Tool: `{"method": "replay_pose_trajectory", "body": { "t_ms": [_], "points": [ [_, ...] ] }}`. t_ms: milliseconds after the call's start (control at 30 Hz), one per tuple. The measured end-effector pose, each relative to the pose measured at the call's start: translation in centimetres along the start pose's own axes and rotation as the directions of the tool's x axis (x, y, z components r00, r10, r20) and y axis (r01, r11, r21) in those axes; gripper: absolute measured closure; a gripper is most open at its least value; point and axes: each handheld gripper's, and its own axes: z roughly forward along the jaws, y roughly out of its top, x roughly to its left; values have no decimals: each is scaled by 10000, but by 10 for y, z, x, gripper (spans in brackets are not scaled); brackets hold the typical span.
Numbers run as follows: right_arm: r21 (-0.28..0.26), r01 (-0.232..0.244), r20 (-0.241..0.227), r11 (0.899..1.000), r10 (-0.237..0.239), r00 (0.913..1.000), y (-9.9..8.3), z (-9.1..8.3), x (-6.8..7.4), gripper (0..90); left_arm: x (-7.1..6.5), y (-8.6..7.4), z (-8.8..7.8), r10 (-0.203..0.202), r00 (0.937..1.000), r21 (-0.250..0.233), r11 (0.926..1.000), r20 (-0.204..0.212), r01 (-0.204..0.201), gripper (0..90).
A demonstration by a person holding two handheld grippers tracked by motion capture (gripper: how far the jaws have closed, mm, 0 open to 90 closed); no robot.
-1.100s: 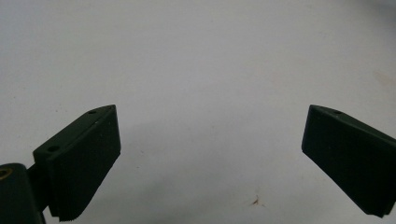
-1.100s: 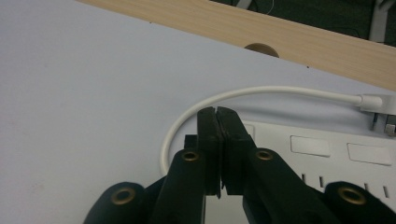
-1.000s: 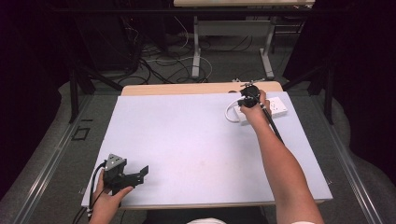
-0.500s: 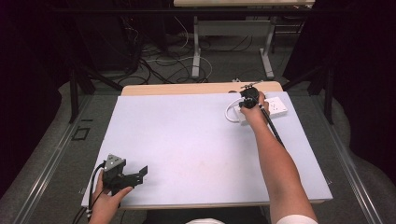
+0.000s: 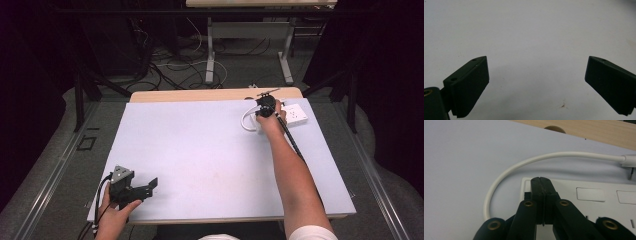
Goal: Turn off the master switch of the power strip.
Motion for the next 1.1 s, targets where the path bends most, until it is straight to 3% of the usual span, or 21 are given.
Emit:
{"method": "replay_pose_trajectory", "body": {
  "t_ms": [333,600,733,833,1033,1100],
  "points": [
    [-69,-133,-264,9999,131,9996,-2,2,0,900,-1,0,1,40,10000,-4,10000,-44,-40,55],
    [-69,490,36,9988,-490,9988,-5,4,5,900,-1,-1,1,-11,10000,42,10000,-31,12,55],
    [34,468,-231,9989,-467,9986,-4,4,2,900,-1,-1,1,30,10000,78,10000,-35,-30,55],
    [35,63,-417,10000,-61,9991,-4,4,-1,900,0,-1,1,6,10000,85,10000,-90,-5,55],
    [129,474,-128,9988,-473,9988,-1,4,3,900,1,-1,1,9,9999,125,9999,-101,-8,55],
    [71,212,-369,9998,-209,9991,0,4,2,876,1,-1,1,63,9999,146,9999,-106,-62,55]
  ]
}}
